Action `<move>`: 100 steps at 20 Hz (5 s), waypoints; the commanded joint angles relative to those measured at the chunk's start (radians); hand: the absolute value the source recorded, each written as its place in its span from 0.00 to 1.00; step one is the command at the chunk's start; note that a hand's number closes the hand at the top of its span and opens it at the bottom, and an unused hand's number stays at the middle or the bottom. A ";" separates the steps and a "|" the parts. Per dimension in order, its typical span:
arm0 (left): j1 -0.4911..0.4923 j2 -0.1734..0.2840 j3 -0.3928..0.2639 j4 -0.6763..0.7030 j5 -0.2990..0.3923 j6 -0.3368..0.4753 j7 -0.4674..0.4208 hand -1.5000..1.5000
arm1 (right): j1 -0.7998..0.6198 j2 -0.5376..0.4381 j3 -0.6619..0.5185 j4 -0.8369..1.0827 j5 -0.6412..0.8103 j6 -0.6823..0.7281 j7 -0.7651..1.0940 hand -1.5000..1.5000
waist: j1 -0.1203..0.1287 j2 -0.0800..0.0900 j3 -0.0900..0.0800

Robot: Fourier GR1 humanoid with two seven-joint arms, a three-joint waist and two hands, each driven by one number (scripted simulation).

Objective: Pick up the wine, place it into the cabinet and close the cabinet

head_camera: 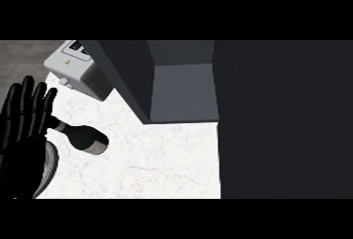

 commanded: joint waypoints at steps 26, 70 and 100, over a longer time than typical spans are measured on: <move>-0.018 0.040 0.303 -0.316 0.434 0.252 0.529 0.00 | 0.306 -0.072 0.147 -0.539 -0.344 0.139 0.422 0.00 | 0.012 0.011 -0.054; 0.026 -0.004 0.371 0.152 0.336 0.092 0.239 0.00 | 0.339 -0.046 0.228 -0.565 -0.295 0.103 0.399 0.00 | 0.002 0.015 -0.054; -0.153 0.114 0.521 1.187 0.376 -0.269 -0.389 0.00 | 0.450 0.008 0.236 -0.500 -0.261 0.234 0.276 0.00 | -0.002 0.016 -0.056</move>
